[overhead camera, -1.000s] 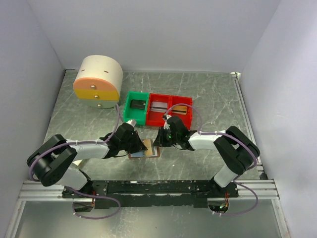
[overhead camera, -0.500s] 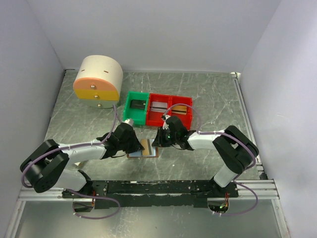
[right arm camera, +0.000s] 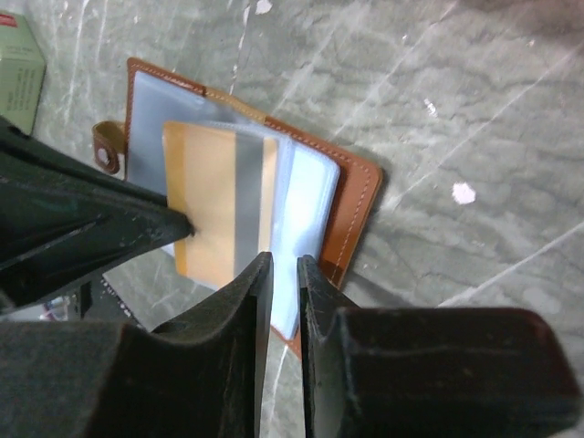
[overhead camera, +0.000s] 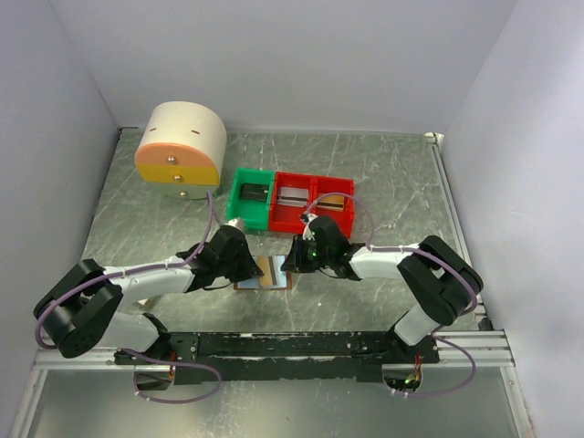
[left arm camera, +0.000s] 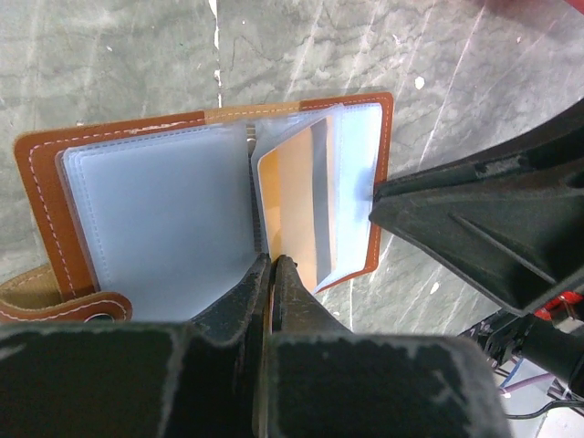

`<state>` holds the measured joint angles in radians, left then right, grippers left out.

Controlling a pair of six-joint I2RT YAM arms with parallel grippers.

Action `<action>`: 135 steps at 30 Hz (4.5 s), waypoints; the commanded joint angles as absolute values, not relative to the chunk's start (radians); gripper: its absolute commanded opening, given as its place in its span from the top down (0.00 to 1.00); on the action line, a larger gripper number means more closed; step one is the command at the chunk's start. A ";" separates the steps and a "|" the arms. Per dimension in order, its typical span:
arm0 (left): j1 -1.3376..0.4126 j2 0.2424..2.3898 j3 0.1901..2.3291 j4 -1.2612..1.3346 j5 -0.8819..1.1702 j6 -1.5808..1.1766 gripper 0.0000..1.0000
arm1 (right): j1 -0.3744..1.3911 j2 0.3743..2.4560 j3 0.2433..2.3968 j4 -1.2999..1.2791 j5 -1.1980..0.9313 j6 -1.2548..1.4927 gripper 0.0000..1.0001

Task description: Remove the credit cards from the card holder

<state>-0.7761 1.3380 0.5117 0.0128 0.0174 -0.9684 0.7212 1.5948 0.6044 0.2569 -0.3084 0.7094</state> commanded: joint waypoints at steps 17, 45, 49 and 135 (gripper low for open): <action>-0.781 1.281 0.512 -0.007 0.008 -0.908 0.68 | 0.800 1.686 0.685 0.147 -0.156 0.708 0.80; -0.779 1.256 0.507 -0.001 -0.012 -0.962 0.80 | 0.795 1.734 0.689 0.181 -0.205 0.713 0.81; -0.779 1.261 0.486 0.056 0.033 -0.971 0.78 | 0.793 1.732 0.687 0.179 -0.202 0.712 0.81; -0.779 1.218 0.527 -0.068 -0.018 -0.960 0.88 | 0.816 1.670 0.692 0.161 -0.169 0.698 0.76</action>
